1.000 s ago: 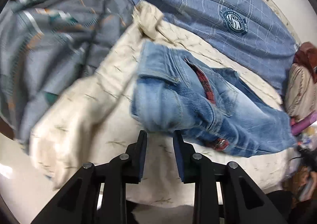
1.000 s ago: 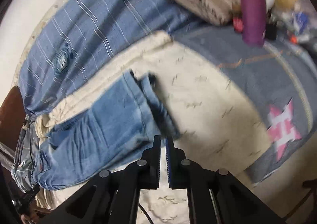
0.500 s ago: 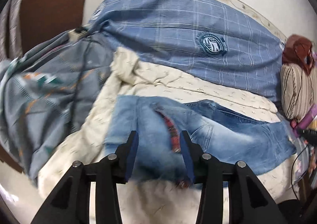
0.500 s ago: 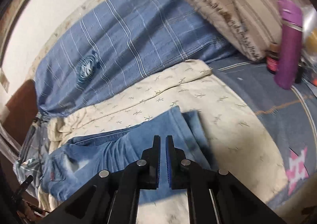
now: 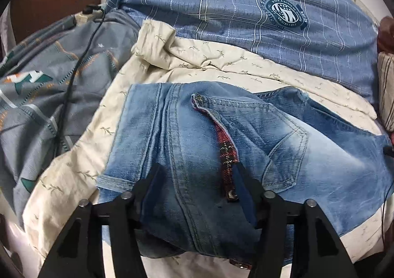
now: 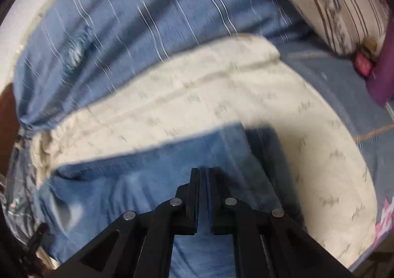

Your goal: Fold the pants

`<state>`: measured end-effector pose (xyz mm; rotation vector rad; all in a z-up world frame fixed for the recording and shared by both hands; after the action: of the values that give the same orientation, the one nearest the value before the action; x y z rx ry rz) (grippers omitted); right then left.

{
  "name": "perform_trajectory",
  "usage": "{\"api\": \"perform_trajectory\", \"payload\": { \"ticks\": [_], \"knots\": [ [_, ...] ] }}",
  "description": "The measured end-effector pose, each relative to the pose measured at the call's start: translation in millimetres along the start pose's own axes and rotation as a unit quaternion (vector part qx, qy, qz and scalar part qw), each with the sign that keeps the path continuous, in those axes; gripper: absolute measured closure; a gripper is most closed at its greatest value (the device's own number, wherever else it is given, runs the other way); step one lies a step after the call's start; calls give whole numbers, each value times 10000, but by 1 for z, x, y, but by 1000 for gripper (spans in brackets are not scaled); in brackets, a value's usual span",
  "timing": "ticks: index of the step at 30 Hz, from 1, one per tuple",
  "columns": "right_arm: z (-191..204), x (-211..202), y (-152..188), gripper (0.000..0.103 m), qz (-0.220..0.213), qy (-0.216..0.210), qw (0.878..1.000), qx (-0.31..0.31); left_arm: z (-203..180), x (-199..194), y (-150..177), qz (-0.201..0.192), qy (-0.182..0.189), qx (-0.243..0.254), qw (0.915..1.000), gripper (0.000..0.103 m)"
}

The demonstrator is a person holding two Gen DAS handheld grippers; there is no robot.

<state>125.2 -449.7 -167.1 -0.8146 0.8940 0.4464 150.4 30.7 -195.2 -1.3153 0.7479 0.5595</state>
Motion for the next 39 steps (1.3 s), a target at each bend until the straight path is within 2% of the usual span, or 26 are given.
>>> {"api": "perform_trajectory", "payload": {
  "ticks": [3,5,11,15,19,22,23,24,25,26,27,28,29,31,33,34,35,37,39],
  "knots": [
    [-17,6,16,98,150,200,9997,63,4,-3,1,-17,80,-100,9999,42],
    [-29,4,21,98,58,39,9999,116,5,-5,2,-37,78,-115,9999,42],
    [-44,-11,22,98,5,27,9997,247,2,-7,3,-70,-19,-26,10000,42],
    [-34,-41,12,98,-585,-157,9981,73,3,-5,3,-72,-34,-49,10000,42],
    [-25,-77,-2,98,-1280,-653,9895,143,3,-5,1,-108,-77,-32,9999,42],
    [-23,-114,2,97,-2089,-1196,9702,270,4,-5,0,-139,-93,-44,9999,42],
    [-26,-132,9,95,-2511,-1502,9555,365,4,-5,0,-137,-87,-46,9999,42],
    [-29,-142,13,90,-2772,-1750,9437,449,4,-5,0,-136,-83,-50,9999,42],
    [-29,-150,15,63,-2937,-1939,9346,519,5,-5,0,-139,-83,-49,9999,42],
    [-33,-155,18,8,-3059,-2060,9276,594,5,-5,0,-145,-84,-52,9998,42],
    [-37,-157,21,0,-3186,-1983,9241,722,5,-6,0,-156,-83,-59,9998,42],
    [-40,-160,24,0,-3358,-1927,9187,776,5,-7,-1,-185,-81,-71,9998,42],
    [-40,-157,22,0,-3283,-1857,9240,630,5,-9,-1,-226,-95,-72,9997,42],
    [-36,-143,14,3,-2686,-1551,9495,477,3,-14,-2,-372,-173,-24,9992,42],
    [-30,-119,6,11,-1951,-1266,9722,289,-1,-22,-4,-590,-265,99,9979,42],
    [-27,-108,2,23,-1686,-1058,9798,191,-4,-25,-6,-672,-292,170,9972,41],
    [-21,-93,-3,33,-1365,-865,9868,64,-7,-27,-7,-735,-311,250,9965,40],
    [-15,-71,-10,46,-957,-698,9930,-19,-14,-28,-8,-762,-306,406,9958,32],
    [-15,-51,-17,47,-692,-444,9966,17,-17,-25,-9,-700,-271,441,9962,30]
  ]
}}
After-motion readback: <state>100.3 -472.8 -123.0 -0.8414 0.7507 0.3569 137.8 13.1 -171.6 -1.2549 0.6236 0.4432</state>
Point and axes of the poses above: each gripper's, at about its wrist camera, not at the fingertips, and x roughly the way its jaws point, z to its left, y to its underside, the point moved 3 cm from there along x, roughly the way its jaws point, and after that the axes turned 11 degrees about x, right-handed, at the moved point
